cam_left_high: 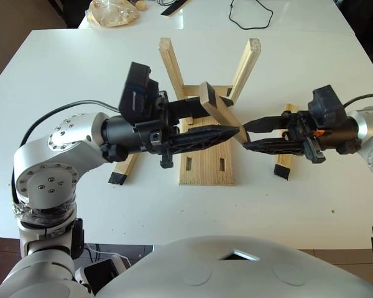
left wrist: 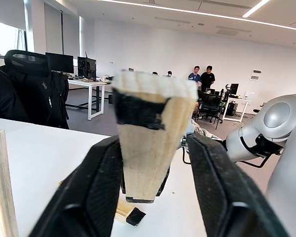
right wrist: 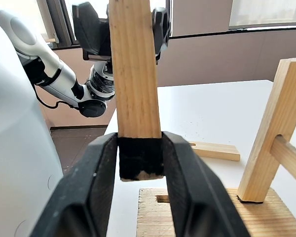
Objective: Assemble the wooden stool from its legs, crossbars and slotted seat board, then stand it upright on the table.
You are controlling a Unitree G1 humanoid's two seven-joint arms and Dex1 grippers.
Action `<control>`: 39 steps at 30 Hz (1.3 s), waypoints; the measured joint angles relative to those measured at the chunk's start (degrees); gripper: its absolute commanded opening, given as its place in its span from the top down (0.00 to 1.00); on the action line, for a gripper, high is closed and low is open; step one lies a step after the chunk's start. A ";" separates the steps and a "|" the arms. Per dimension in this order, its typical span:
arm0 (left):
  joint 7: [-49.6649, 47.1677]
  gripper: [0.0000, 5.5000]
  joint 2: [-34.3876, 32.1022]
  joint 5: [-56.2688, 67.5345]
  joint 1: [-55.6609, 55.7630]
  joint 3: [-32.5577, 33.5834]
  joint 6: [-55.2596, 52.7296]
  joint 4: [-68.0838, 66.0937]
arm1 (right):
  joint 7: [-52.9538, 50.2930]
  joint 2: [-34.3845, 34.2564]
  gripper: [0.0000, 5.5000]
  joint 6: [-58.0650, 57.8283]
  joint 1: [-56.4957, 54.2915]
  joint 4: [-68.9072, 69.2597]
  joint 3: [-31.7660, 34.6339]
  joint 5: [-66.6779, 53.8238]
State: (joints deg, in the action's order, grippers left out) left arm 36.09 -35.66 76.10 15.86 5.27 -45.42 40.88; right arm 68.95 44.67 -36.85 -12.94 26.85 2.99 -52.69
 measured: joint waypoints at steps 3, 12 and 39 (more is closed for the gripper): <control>0.49 0.75 -1.09 -2.79 -1.63 -0.56 0.53 0.19 | 0.39 0.26 0.76 0.47 0.49 -0.12 -0.53 1.56; 3.19 0.76 -3.30 -6.58 -3.59 -1.76 2.73 0.72 | 1.83 0.69 0.76 0.81 1.01 -0.22 -0.58 3.33; 30.67 0.76 -22.60 -43.00 -20.68 15.01 27.11 -38.61 | -10.08 -0.83 0.55 4.50 8.04 -0.52 6.32 7.56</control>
State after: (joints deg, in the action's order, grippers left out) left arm 66.76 -58.26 33.11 -4.83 20.28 -18.32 2.27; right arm 58.86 43.84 -32.34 -4.90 26.33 9.31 -45.14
